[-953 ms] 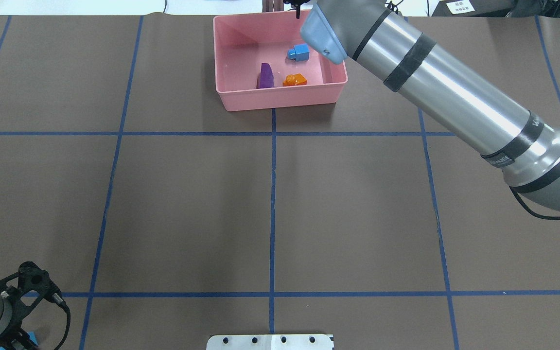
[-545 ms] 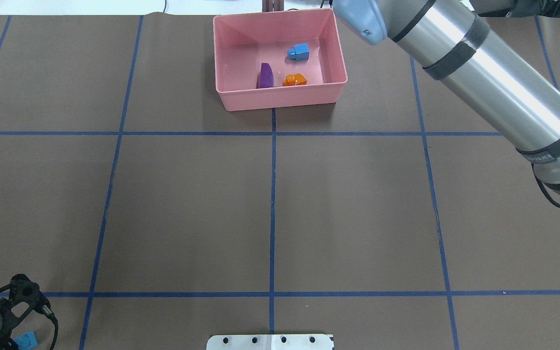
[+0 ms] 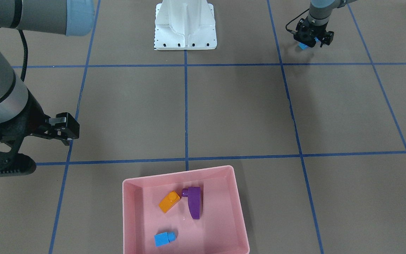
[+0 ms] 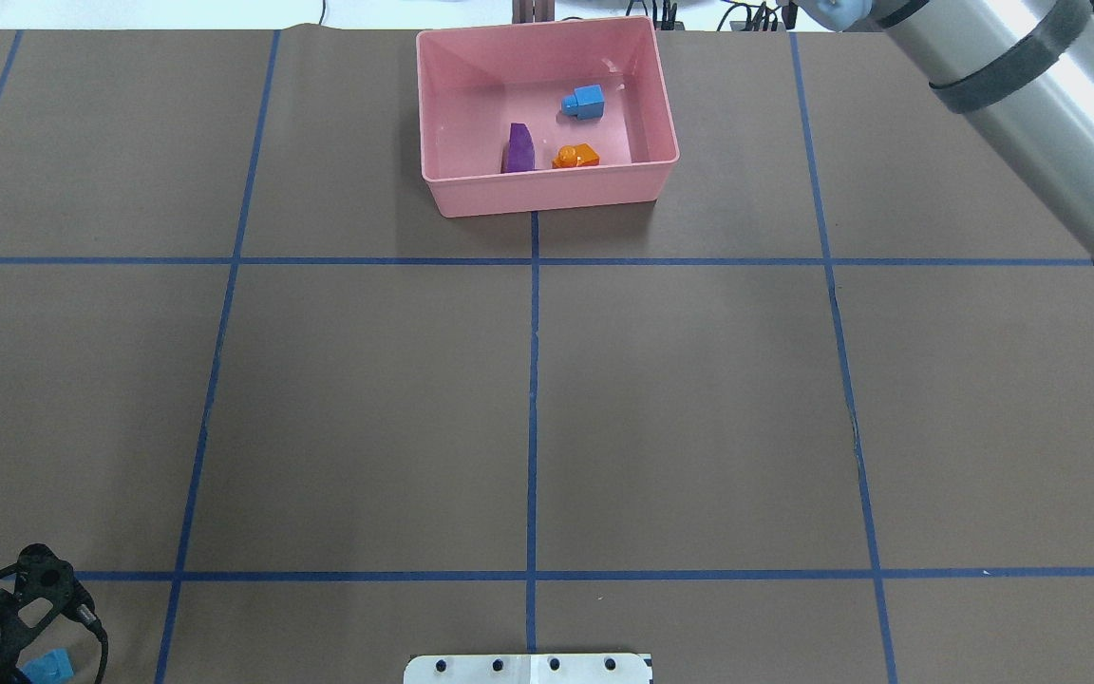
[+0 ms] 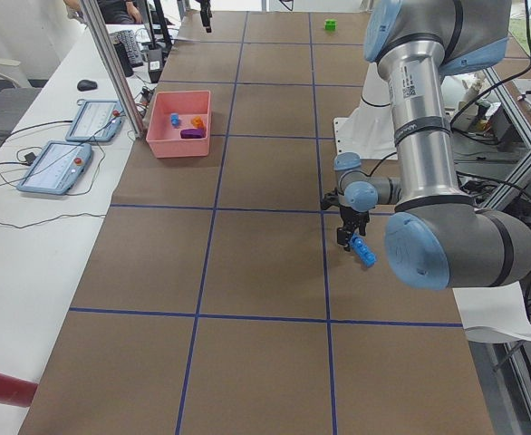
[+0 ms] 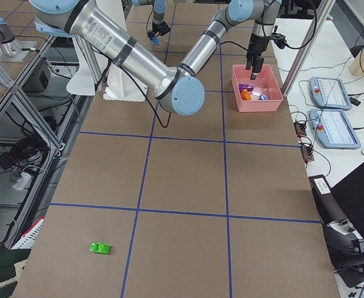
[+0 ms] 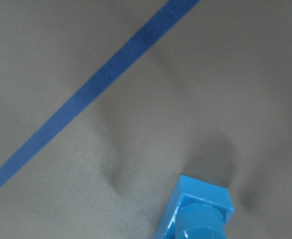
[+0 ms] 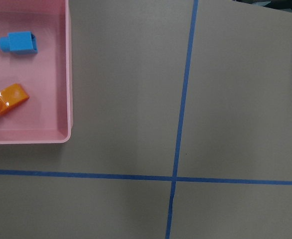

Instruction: Put all blocks into box

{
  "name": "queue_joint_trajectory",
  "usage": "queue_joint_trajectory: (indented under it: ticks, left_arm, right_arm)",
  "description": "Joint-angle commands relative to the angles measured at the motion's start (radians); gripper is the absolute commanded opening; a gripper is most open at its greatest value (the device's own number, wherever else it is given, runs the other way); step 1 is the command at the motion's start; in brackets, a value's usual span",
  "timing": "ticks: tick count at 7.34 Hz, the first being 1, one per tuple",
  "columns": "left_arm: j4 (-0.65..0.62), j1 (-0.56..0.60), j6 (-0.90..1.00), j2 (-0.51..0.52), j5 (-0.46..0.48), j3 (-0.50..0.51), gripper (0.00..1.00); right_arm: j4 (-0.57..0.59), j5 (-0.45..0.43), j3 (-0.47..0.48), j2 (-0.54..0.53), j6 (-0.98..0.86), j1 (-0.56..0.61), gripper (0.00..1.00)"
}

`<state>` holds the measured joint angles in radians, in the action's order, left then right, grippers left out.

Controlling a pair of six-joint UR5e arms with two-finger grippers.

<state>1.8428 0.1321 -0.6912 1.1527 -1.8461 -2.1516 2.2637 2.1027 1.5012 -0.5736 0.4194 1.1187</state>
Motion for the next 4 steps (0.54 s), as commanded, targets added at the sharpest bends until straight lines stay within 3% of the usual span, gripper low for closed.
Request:
queue_joint_trajectory:
  ticks: [1,2,3,4]
  left_arm:
    - [0.000,-0.026,-0.011,-0.001,-0.002,0.001,1.00]
    - [0.001,-0.049,-0.043,-0.001,-0.002,-0.001,1.00]
    - [0.004,-0.055,-0.056,-0.001,-0.004,-0.004,0.71]
    - [0.009,-0.057,-0.056,-0.001,-0.002,-0.008,0.19]
  right_arm:
    - [0.013,0.002,0.004,-0.002,-0.014,0.007,1.00]
    - [0.011,0.002,0.004,-0.003,-0.014,0.007,1.00]
    - [0.011,0.002,0.004,-0.003,-0.014,0.007,1.00]
    - [0.011,0.002,0.004,-0.005,-0.014,0.007,1.00]
